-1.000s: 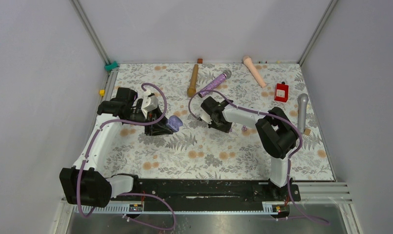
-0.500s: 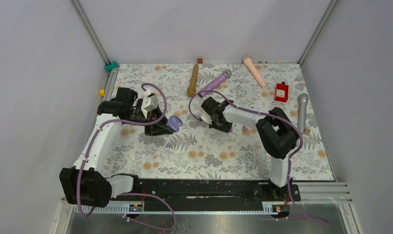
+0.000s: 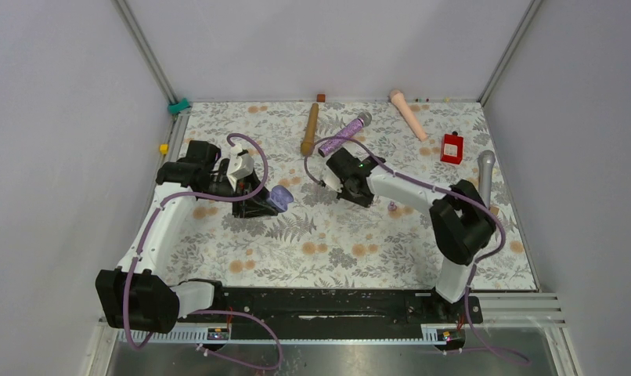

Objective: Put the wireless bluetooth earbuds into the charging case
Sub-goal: Pick up the earbud from the center of the board.

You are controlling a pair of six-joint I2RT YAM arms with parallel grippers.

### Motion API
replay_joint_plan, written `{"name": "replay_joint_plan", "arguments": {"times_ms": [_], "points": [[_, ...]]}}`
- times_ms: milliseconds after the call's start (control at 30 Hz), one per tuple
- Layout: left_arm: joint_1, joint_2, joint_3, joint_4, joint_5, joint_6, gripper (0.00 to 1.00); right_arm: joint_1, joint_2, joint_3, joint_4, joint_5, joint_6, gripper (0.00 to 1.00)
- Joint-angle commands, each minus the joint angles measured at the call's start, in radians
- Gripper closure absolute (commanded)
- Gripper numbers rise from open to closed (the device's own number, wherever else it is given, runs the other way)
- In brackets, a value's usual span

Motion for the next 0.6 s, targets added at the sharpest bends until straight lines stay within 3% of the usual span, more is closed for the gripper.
{"name": "replay_joint_plan", "arguments": {"times_ms": [0,233,567], "points": [[0.007,-0.006,0.017,-0.001,0.066,0.034,0.98,-0.001,-0.165,0.092,-0.057,0.007,0.017,0.95],[0.006,-0.010,0.015,-0.001,0.069,0.037,0.98,-0.001,-0.357,0.204,-0.116,-0.081,0.076,0.96],[0.007,-0.008,0.010,-0.001,0.067,0.048,0.99,0.001,-0.557,0.263,-0.100,-0.380,0.174,0.96]]}}
